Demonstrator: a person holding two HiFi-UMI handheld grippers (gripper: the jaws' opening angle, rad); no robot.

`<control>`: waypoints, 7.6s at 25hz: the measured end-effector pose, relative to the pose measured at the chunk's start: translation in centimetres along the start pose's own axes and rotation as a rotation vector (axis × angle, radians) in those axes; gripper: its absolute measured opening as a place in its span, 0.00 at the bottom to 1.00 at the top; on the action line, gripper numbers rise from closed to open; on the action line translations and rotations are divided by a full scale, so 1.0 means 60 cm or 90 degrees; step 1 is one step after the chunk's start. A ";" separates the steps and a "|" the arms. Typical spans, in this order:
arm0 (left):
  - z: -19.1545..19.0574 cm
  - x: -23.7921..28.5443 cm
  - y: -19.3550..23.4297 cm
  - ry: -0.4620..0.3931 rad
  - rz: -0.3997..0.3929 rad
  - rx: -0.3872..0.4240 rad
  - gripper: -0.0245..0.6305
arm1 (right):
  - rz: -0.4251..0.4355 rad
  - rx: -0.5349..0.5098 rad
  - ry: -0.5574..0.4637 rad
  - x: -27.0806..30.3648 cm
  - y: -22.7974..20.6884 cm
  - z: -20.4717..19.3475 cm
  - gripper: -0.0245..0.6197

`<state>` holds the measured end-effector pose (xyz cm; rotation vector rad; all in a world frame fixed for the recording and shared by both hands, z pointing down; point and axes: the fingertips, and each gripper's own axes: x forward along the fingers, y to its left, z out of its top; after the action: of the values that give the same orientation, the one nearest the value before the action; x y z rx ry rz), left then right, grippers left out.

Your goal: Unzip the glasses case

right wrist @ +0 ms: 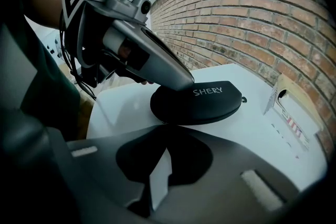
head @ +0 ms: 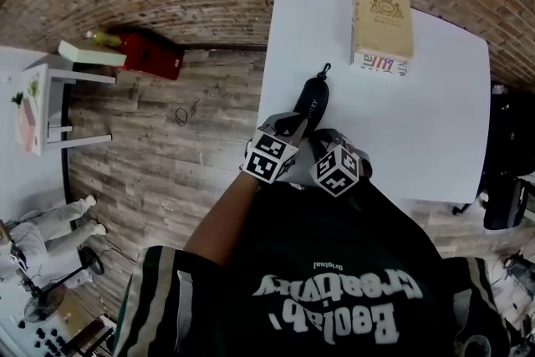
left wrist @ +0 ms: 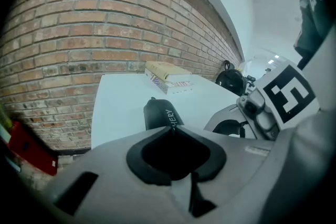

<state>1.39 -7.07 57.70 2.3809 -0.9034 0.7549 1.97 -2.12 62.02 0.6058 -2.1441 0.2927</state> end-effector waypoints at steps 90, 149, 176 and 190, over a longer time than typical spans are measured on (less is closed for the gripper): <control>0.007 -0.010 -0.005 -0.023 0.010 0.033 0.08 | -0.135 0.056 -0.006 0.010 -0.206 0.003 0.06; 0.039 0.038 0.017 -0.026 0.014 0.020 0.05 | -0.110 0.118 0.010 -0.012 -0.076 -0.035 0.06; 0.039 0.039 0.014 0.003 0.007 0.063 0.05 | -0.173 0.075 0.023 -0.026 -0.092 -0.043 0.06; 0.037 0.041 0.012 0.011 0.008 0.076 0.05 | -0.200 0.054 0.038 -0.034 -0.107 -0.052 0.06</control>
<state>3.16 -9.95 57.82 2.4707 -0.8908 0.8550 8.45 -5.65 62.19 0.9581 -1.9503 0.2261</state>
